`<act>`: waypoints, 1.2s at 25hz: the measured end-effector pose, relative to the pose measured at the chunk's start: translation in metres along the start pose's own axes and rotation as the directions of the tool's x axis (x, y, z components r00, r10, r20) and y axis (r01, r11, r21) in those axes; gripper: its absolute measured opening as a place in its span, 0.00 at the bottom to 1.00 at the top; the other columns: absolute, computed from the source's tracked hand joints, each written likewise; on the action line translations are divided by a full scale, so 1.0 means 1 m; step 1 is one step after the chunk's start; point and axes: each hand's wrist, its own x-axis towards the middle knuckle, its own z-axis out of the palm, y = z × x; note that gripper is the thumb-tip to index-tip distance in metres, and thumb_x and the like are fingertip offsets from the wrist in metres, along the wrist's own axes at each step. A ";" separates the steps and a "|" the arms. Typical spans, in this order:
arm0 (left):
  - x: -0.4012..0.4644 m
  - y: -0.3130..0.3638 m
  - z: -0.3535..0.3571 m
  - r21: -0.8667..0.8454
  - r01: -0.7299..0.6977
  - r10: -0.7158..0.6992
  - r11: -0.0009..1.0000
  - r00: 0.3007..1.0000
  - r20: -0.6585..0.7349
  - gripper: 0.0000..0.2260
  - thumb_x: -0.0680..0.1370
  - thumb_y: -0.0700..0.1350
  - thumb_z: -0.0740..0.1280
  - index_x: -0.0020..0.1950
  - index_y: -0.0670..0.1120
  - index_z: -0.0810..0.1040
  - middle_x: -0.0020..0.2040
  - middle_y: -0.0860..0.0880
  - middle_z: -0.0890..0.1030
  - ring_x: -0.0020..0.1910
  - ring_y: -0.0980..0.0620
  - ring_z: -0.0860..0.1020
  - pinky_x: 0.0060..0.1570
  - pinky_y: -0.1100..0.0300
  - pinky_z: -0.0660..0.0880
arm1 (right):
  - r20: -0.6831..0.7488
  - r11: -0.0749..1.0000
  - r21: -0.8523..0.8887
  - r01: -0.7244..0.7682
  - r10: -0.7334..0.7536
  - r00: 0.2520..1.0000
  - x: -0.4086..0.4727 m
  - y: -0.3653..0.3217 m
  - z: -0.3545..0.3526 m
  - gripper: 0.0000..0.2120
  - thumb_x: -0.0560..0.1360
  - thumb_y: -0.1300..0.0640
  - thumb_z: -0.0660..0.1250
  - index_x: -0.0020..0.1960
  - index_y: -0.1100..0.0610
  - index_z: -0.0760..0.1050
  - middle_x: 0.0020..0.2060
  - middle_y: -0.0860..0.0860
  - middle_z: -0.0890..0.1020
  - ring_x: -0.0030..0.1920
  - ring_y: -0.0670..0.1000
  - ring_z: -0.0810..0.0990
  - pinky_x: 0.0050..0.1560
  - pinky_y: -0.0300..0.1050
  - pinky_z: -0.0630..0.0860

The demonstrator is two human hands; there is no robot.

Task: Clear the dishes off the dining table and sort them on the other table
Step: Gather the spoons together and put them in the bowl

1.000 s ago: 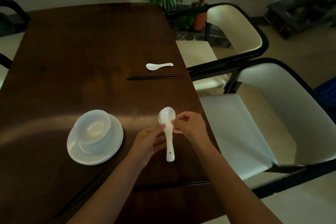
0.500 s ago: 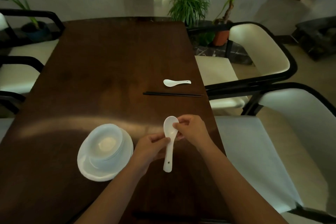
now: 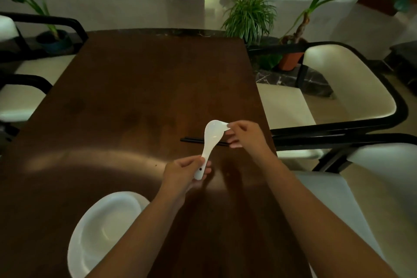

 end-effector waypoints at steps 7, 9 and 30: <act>0.048 -0.003 0.002 -0.178 0.075 -0.092 0.981 0.992 -0.090 0.03 0.74 0.40 0.67 0.46 0.42 0.79 0.43 0.44 0.83 0.40 0.52 0.82 0.34 0.62 0.80 | 0.258 0.553 -0.793 0.257 -0.077 0.963 0.110 0.024 0.000 0.16 0.76 0.59 0.63 0.63 0.57 0.74 0.60 0.57 0.78 0.58 0.57 0.76 0.56 0.49 0.74; 0.056 -0.004 0.001 -0.211 0.081 -0.103 0.974 0.990 -0.097 0.02 0.75 0.39 0.67 0.46 0.42 0.79 0.45 0.43 0.83 0.44 0.49 0.82 0.41 0.58 0.79 | 0.315 0.490 -0.814 0.311 -0.076 0.946 0.119 0.030 0.008 0.12 0.75 0.60 0.63 0.57 0.57 0.77 0.54 0.57 0.80 0.51 0.57 0.78 0.47 0.46 0.74; 0.010 0.003 -0.033 -0.222 -0.155 0.165 0.963 0.986 0.028 0.11 0.66 0.48 0.70 0.46 0.48 0.81 0.40 0.53 0.86 0.41 0.51 0.84 0.33 0.63 0.79 | 0.174 0.910 0.357 -0.213 0.159 0.972 -0.034 -0.031 0.068 0.04 0.71 0.57 0.71 0.41 0.57 0.78 0.33 0.50 0.84 0.27 0.43 0.81 0.28 0.32 0.75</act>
